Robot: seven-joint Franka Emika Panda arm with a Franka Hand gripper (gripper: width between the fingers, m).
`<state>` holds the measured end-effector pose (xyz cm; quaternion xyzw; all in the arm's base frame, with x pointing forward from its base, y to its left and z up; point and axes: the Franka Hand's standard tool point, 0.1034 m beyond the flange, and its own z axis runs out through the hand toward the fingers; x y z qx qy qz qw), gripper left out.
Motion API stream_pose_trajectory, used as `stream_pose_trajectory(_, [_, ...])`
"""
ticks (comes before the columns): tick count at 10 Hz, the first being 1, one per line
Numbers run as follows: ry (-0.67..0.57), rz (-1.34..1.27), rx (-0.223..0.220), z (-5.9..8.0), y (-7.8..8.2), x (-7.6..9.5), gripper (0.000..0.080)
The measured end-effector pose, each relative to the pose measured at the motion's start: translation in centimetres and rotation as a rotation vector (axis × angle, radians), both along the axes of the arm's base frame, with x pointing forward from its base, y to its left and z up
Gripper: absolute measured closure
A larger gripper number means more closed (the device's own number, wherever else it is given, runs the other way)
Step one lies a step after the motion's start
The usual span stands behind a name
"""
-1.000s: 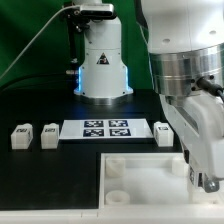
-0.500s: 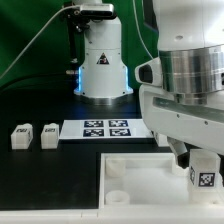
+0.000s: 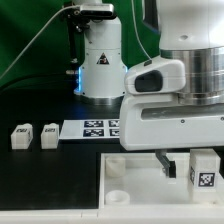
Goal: Assemble one leg
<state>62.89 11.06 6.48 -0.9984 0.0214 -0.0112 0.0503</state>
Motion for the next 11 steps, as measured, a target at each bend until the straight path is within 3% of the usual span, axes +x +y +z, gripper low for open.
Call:
stream_pose_trajectory(2, [0.001, -0.011, 0.000, -0.13, -0.09, -0.02, 0.0150])
stream_pose_trajectory(3, [0.005, -0.046, 0.001, -0.14, -0.10, -0.02, 0.0256])
stream_pose_trajectory(4, [0.006, -0.052, 0.001, -0.16, -0.12, -0.03, 0.0256])
stream_pose_trajectory(5, [0.014, -0.134, 0.005, -0.18, -0.07, -0.04, 0.0454])
stream_pose_trajectory(6, [0.028, -0.263, 0.009, -0.19, -0.04, -0.05, 0.0509])
stream_pose_trajectory(8, [0.050, -0.469, 0.013, -0.22, -0.11, 0.00, 0.0509])
stream_pose_trajectory(11, [0.194, -1.183, 0.010, -0.23, -0.04, 0.12, 0.0509])
